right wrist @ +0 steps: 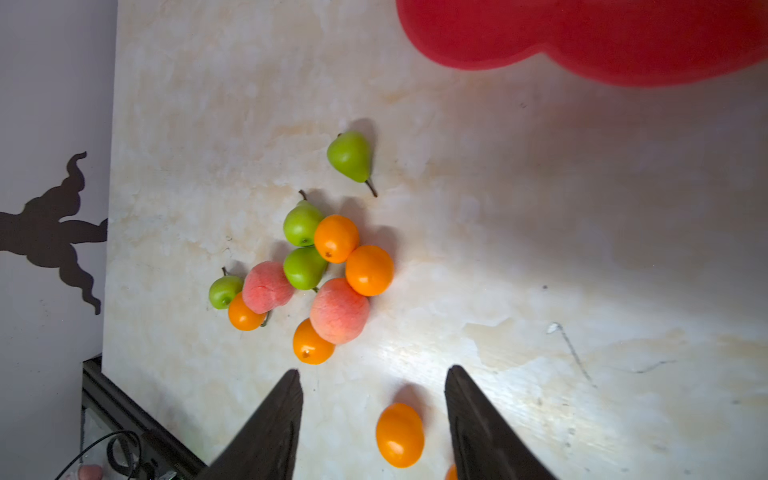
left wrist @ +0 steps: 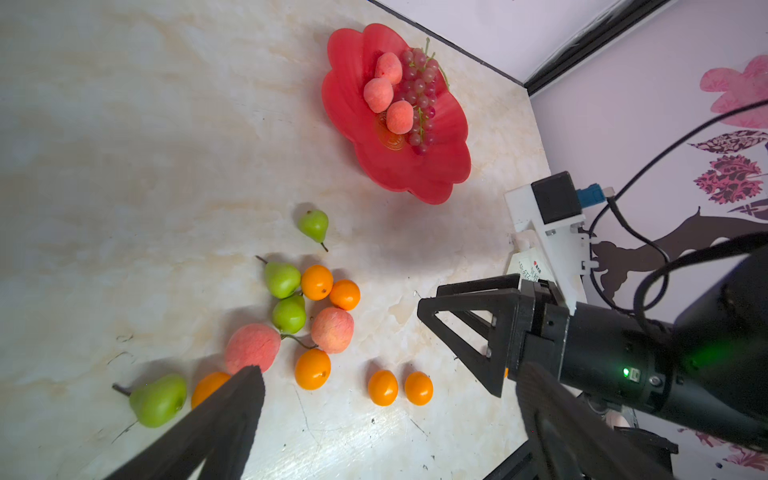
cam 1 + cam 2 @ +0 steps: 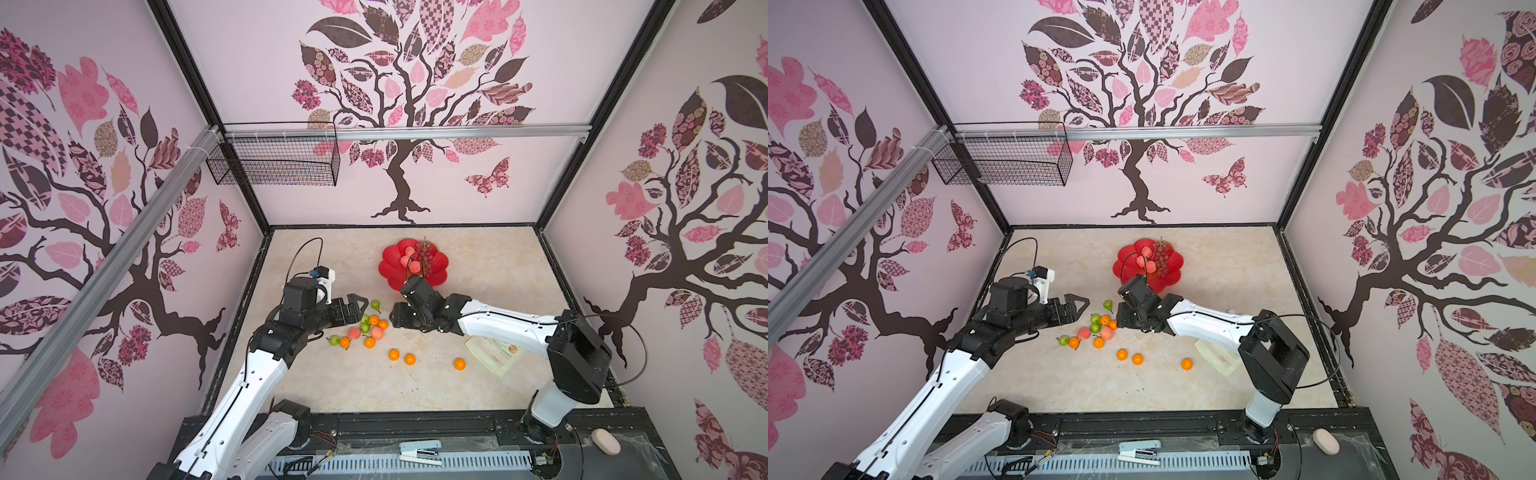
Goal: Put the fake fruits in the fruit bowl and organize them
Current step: 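Move the right gripper over another pink peach among the pears, then lower the right gripper and close it on the pink peach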
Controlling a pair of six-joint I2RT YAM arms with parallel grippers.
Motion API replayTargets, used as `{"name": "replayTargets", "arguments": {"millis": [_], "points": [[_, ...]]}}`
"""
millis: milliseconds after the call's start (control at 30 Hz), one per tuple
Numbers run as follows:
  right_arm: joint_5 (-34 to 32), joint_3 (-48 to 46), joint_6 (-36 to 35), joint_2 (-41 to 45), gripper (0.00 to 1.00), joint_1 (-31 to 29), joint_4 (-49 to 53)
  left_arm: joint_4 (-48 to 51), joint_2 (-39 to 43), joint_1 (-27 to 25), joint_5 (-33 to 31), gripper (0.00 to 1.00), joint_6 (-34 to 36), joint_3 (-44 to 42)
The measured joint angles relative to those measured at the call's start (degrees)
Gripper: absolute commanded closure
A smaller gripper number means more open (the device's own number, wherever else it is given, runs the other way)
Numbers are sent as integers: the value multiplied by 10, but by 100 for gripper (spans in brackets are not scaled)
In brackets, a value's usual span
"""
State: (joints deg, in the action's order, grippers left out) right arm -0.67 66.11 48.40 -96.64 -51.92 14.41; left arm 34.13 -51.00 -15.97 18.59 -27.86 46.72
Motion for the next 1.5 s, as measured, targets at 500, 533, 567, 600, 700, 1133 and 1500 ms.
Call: {"name": "replayTargets", "arguments": {"millis": [500, 533, 567, 600, 700, 1133, 1500], "points": [[9, 33, 150, -101, 38, -40, -24, 17, -40, 96, 62, 2, 6, -13], [9, 34, 158, -104, 38, -42, -26, 15, -40, 100, 64, 2, 7, -13], [10, 35, 163, -108, 39, -43, -28, 14, -40, 103, 67, 2, 7, -14], [10, 39, 169, -113, 38, -43, -29, 13, -40, 104, 70, 2, 7, -14], [15, 54, 179, -129, 38, -43, -31, 11, -40, 104, 76, 2, 7, -14], [20, 81, 200, -174, 38, -43, -26, 10, -40, 104, 79, 2, 8, -15], [20, 96, 199, -188, 41, -43, -21, 7, -40, 104, 87, 2, 8, -15]]}}
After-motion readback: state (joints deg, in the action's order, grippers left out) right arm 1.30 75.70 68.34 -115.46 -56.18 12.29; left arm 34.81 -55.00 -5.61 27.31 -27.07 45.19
